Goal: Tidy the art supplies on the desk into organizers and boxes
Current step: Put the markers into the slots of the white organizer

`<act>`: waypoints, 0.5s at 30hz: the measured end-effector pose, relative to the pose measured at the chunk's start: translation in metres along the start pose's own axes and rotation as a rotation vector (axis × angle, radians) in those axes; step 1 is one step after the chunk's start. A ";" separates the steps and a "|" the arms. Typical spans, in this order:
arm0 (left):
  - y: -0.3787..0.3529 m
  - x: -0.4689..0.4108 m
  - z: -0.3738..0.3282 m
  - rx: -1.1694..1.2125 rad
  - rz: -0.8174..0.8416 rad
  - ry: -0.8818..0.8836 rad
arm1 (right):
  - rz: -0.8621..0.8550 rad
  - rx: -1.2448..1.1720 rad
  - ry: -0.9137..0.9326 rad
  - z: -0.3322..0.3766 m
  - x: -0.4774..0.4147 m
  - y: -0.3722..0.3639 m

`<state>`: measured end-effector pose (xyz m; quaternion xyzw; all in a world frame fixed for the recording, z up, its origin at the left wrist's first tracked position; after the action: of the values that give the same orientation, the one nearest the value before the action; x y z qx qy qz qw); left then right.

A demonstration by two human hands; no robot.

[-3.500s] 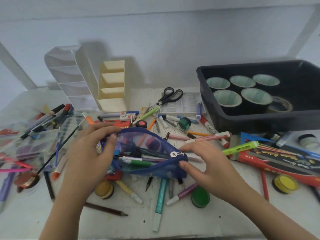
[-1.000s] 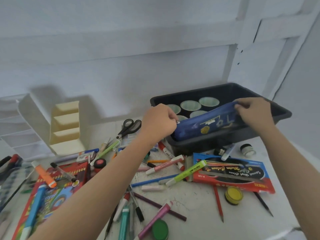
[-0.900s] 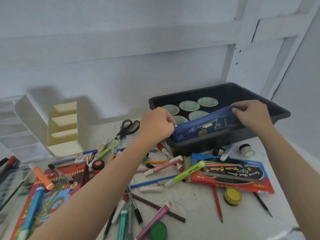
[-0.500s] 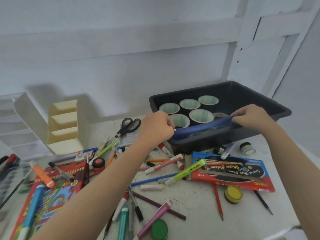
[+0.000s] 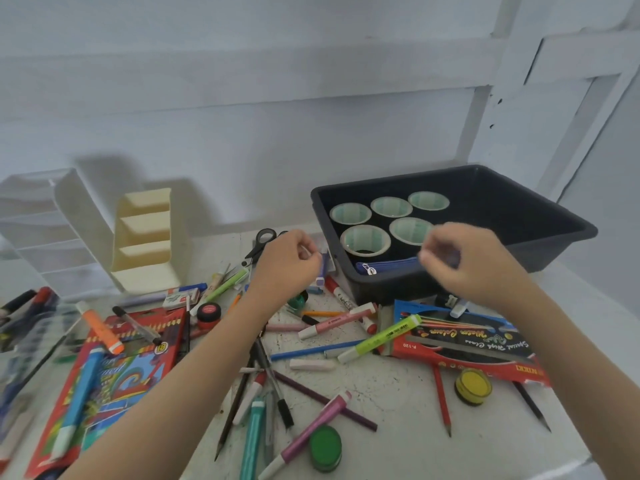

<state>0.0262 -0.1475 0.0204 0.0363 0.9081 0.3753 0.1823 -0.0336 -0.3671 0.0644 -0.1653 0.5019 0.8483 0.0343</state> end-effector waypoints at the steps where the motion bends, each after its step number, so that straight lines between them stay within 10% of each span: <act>1: -0.002 0.002 0.003 -0.017 0.050 0.000 | 0.076 0.014 0.036 0.012 0.008 -0.010; 7: -0.051 0.033 0.004 -0.058 0.387 -0.097 | 0.274 0.250 0.144 0.025 0.042 -0.066; 15: -0.065 0.046 0.004 -0.167 0.321 -0.201 | 0.387 0.319 0.073 0.018 0.046 -0.087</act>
<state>-0.0104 -0.1818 -0.0409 0.2024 0.8335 0.4682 0.2123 -0.0619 -0.3134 -0.0157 -0.0891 0.6528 0.7425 -0.1211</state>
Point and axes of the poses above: each hand's wrist, its own x-axis away from the middle knuckle, its own y-axis out of the back of the hand, z = x × y, the point moved 9 cm from there along -x, towards the middle knuckle, and after that the axes turned 8 degrees about -y, right-handed, at the moved point
